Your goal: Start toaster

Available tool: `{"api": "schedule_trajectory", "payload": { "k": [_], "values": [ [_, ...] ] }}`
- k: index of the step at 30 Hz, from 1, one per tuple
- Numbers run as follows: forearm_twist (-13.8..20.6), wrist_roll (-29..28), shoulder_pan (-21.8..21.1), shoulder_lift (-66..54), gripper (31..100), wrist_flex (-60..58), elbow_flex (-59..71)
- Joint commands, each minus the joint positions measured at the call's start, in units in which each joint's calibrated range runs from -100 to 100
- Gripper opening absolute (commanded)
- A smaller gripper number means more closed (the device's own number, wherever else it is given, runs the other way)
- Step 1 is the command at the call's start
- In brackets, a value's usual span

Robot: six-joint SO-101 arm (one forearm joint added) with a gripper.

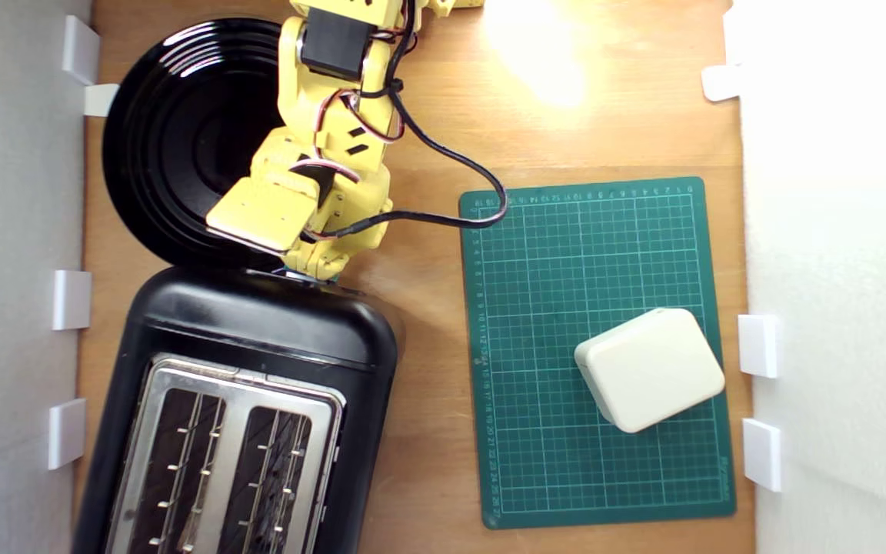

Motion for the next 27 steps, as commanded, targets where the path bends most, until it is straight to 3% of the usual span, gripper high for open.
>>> {"api": "schedule_trajectory", "payload": {
  "k": [1,27],
  "values": [
    [-0.21,0.22,-1.27,2.05,31.4,3.57,-0.47],
    [-0.4,1.58,-1.27,-9.85,31.4,3.31,-9.1]
  ]
}}
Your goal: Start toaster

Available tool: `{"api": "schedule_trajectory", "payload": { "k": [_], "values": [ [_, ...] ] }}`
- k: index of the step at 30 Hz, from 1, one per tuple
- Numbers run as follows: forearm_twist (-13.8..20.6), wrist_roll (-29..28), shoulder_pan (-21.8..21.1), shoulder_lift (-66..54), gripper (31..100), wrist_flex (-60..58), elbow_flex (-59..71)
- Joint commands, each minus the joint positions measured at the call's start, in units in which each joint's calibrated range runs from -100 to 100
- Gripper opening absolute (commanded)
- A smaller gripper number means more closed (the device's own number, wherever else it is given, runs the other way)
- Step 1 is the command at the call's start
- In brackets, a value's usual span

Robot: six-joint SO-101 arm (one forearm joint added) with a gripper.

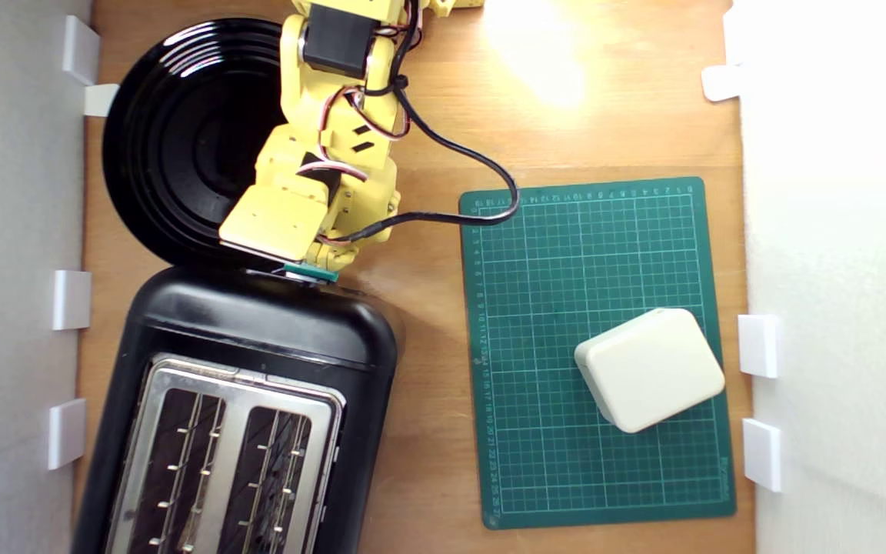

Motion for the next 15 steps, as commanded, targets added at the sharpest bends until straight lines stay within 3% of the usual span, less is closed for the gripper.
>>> {"api": "schedule_trajectory", "payload": {
  "k": [1,15],
  "values": [
    [-0.88,0.5,-0.45,-5.68,31.4,0.25,-4.54],
    [-1.16,1.71,-0.45,-21.01,31.4,0.34,-7.63]
  ]
}}
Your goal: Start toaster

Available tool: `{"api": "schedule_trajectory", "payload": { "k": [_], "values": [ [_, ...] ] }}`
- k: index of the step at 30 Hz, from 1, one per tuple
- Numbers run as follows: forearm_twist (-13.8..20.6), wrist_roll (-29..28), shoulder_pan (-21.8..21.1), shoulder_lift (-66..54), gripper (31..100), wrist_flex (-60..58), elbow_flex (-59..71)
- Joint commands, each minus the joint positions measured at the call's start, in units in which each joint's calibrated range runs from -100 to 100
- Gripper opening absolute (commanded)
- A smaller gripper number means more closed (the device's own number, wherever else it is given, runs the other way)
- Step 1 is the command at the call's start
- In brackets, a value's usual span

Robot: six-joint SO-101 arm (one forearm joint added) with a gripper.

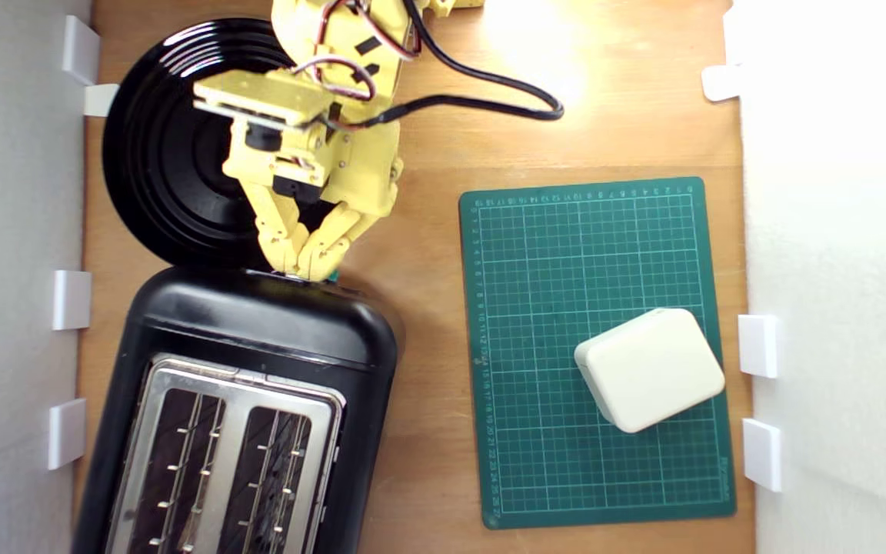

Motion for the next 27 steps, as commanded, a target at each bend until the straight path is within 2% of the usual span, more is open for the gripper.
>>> {"api": "schedule_trajectory", "payload": {
  "k": [1,9,13,17,21,27],
  "values": [
    [-0.68,0.25,-0.35,-7.25,31.4,0.25,-1.99],
    [-0.77,-0.48,-7.1,-21.4,31.4,-0.01,11.09],
    [-0.86,-3.94,-11.54,-29.4,31.4,-0.18,18.36],
    [-5.18,-8.45,-14.32,-35.89,31.4,-0.18,23.18],
    [-9.68,-9.5,-14.8,-41.3,31.4,-0.18,30.27],
    [-11.09,-9.6,-15.35,-51.46,31.4,-0.26,45.99]
  ]
}}
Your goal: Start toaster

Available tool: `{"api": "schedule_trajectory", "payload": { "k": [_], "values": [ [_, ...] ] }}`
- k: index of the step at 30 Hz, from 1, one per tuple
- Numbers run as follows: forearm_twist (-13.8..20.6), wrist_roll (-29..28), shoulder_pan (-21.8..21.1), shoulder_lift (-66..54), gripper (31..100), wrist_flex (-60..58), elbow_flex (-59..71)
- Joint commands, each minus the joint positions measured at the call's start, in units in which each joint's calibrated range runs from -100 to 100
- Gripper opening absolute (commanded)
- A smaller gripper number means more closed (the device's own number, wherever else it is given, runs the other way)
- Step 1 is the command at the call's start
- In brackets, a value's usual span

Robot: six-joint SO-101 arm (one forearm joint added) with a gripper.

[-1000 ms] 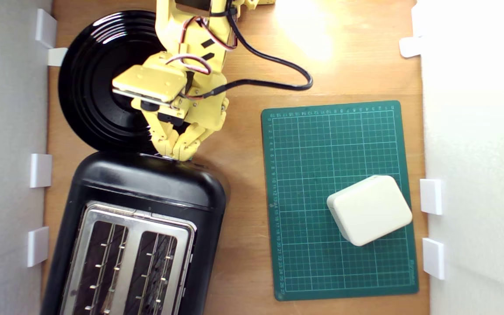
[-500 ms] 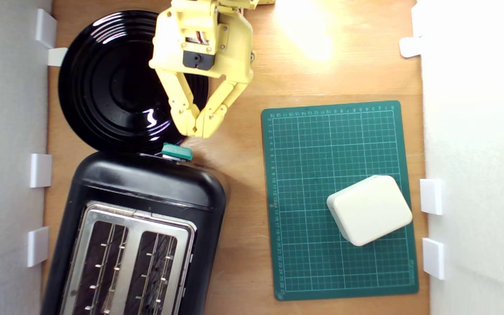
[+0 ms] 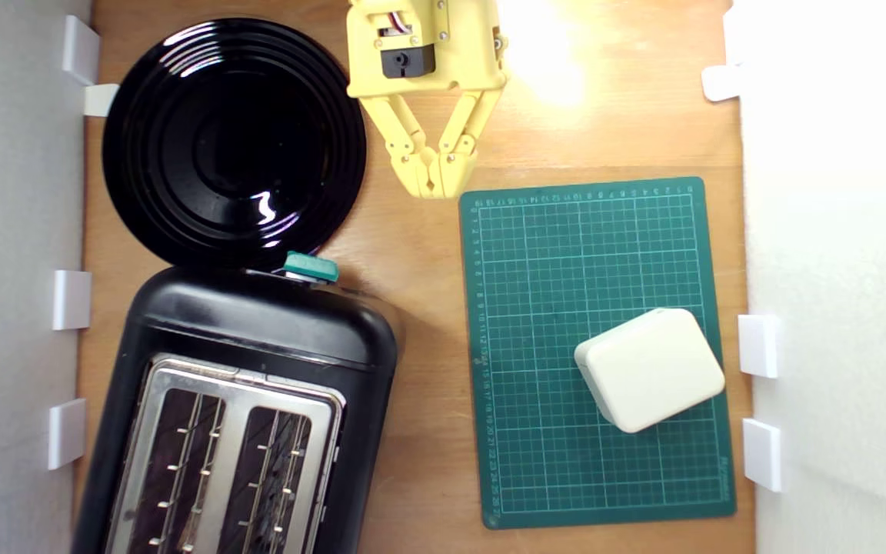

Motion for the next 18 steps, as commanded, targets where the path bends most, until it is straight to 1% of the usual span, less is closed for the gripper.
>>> {"api": "schedule_trajectory", "payload": {
  "k": [1,5,9,13,15,16,18],
  "values": [
    [-1.73,-0.12,-0.02,-6.61,31.4,-0.35,7.29],
    [-5.02,0.19,0.46,-15.43,31.4,-0.26,15.56],
    [-5.58,0.19,0.46,-22.26,31.3,-0.09,23.01],
    [-5.67,0.19,0.46,-22.18,31.3,-0.18,26.92],
    [-7.55,0.25,0.53,-22.09,31.3,-0.18,28.28],
    [-7.83,0.3,0.53,-22.09,31.3,-0.26,29.56],
    [-7.46,0.3,0.53,-22.09,31.3,-0.18,31.56]
  ]
}}
